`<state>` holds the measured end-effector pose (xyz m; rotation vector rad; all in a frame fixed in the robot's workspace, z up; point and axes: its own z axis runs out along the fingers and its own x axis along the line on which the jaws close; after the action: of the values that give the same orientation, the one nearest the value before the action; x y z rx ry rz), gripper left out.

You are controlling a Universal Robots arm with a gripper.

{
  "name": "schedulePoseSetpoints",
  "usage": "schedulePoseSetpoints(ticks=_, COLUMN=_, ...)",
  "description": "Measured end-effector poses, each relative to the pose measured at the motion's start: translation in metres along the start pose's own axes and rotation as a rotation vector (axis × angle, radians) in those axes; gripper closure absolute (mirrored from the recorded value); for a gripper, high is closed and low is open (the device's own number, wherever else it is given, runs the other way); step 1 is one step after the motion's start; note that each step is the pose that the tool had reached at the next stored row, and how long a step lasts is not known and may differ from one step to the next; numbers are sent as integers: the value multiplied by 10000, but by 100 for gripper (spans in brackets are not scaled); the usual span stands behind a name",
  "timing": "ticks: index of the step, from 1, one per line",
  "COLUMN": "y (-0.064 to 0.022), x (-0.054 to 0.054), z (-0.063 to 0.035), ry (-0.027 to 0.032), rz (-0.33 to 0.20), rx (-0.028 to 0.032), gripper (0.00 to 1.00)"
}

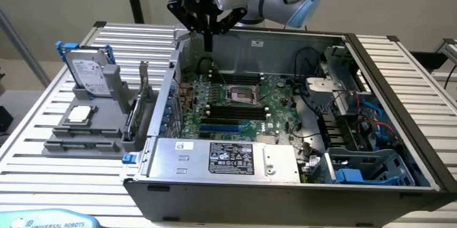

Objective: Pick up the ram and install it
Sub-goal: 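Reach for the ram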

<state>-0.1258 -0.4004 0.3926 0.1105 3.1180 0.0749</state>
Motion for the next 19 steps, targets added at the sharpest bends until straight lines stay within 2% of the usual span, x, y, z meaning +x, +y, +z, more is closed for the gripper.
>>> schedulePoseSetpoints(ticks=7, y=-124, x=225, z=-9, ry=3, rz=0, rx=0, gripper=89)
schedulePoseSetpoints(ticks=19, y=-279, x=760, z=-3, ry=35, rz=1, rx=3, gripper=89)
